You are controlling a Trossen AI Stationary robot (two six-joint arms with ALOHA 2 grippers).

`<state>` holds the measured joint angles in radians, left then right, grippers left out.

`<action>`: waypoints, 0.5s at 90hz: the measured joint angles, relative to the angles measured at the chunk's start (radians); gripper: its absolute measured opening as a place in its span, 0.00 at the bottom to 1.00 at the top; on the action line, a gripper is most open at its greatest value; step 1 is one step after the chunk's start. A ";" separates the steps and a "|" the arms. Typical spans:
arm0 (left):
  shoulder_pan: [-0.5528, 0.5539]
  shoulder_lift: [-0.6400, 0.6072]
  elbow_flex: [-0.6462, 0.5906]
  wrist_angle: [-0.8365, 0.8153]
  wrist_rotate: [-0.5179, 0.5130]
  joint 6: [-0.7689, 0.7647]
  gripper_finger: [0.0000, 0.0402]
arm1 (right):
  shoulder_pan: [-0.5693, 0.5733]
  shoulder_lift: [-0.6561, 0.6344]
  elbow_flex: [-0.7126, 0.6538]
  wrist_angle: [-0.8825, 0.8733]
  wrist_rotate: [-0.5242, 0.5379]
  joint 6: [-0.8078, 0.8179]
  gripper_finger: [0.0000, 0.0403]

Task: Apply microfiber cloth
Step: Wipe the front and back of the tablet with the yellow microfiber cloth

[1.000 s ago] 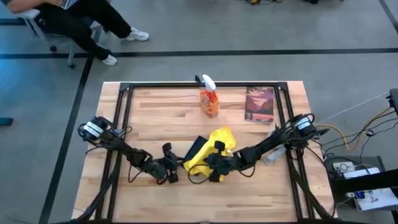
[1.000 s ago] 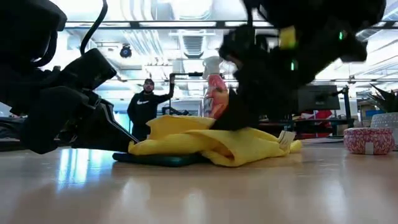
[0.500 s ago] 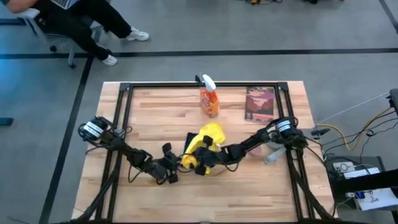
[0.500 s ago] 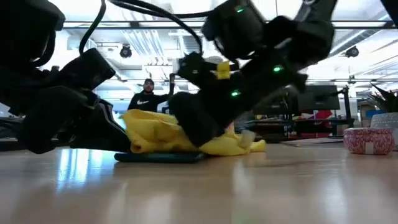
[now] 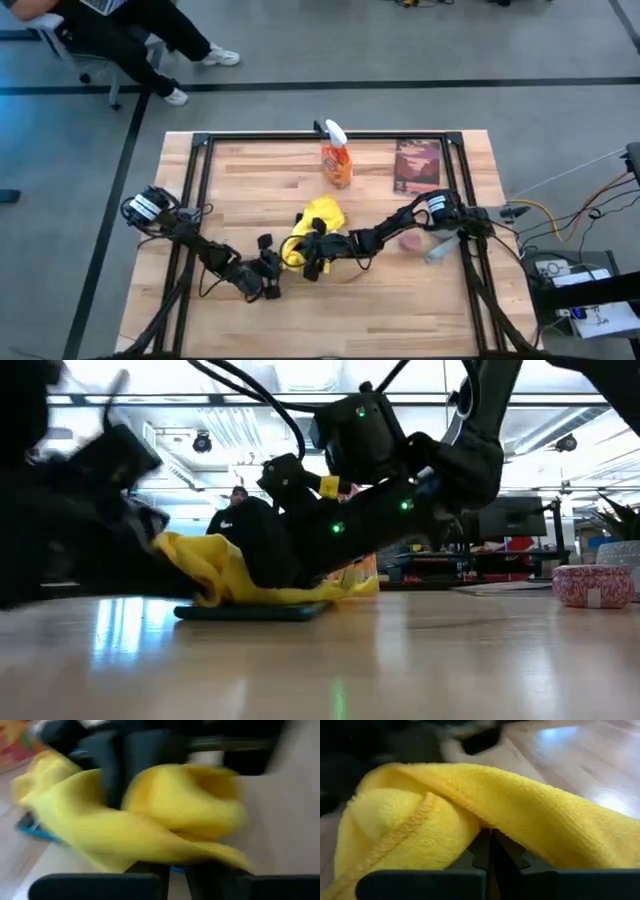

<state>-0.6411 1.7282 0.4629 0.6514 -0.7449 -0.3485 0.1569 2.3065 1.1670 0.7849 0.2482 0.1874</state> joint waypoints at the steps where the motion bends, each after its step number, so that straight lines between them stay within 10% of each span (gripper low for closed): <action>1: -0.003 -0.003 0.001 0.003 -0.002 0.000 0.07 | -0.001 0.000 0.000 0.000 0.000 0.000 0.00; 45: -0.039 0.075 -0.029 0.431 0.046 0.156 0.07 | -0.007 0.002 0.002 -0.001 0.014 0.016 0.00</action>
<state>-0.6804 1.8032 0.4335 1.0822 -0.6985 -0.1925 0.1501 2.3081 1.1692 0.7840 0.2621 0.2039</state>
